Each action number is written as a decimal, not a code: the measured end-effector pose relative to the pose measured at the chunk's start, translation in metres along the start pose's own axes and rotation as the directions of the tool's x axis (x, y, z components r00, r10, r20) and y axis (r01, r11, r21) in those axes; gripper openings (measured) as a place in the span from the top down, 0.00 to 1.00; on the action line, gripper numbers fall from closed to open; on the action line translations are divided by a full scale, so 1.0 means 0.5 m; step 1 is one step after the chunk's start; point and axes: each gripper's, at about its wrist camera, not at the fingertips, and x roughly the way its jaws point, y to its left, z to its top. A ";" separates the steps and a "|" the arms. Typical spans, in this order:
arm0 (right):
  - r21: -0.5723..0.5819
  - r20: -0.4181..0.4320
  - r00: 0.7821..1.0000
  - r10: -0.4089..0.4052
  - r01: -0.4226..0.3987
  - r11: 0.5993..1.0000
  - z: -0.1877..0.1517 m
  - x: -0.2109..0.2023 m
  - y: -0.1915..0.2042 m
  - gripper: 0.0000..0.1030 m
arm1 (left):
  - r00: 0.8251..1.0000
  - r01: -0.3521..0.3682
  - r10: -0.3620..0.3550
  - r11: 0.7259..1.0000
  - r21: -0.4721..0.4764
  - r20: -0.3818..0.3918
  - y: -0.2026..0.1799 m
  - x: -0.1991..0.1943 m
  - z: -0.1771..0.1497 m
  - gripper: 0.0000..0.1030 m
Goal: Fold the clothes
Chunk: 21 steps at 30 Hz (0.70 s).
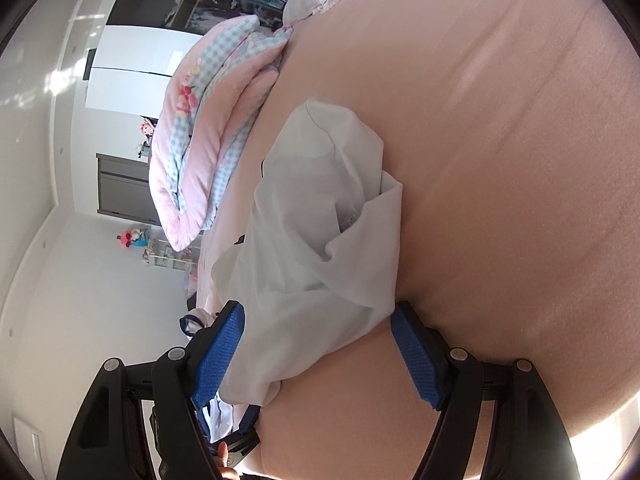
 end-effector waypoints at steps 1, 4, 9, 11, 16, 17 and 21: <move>0.004 0.005 1.000 -0.003 0.003 1.000 0.005 0.005 0.001 0.27 | 1.000 -0.002 0.002 1.000 0.001 0.000 -0.004 0.007 0.006 0.07; 0.021 0.028 1.000 0.001 -0.001 1.000 0.021 0.018 0.006 0.27 | 1.000 -0.003 0.003 1.000 -0.011 -0.007 -0.012 0.021 0.021 0.01; 0.057 0.052 0.998 0.018 -0.021 0.998 0.045 0.034 0.004 0.27 | 1.000 -0.002 0.002 1.000 -0.024 0.000 -0.013 0.033 0.040 0.00; 0.058 0.051 0.999 0.018 -0.021 0.998 0.053 0.039 0.005 0.27 | 1.000 -0.002 0.002 0.999 -0.032 -0.002 -0.012 0.038 0.047 0.00; 0.045 0.025 1.000 -0.014 0.013 0.999 0.069 0.060 0.012 0.27 | 1.000 -0.004 0.003 0.999 -0.051 -0.013 -0.009 0.048 0.057 0.00; 0.038 0.020 1.000 -0.019 0.018 0.999 0.070 0.062 0.014 0.27 | 1.000 -0.001 0.000 0.999 -0.052 -0.014 -0.008 0.048 0.057 0.00; 0.043 0.024 1.000 0.001 -0.002 0.999 0.070 0.061 0.006 0.29 | 1.000 0.014 -0.015 1.000 -0.027 -0.027 -0.008 0.048 0.054 0.00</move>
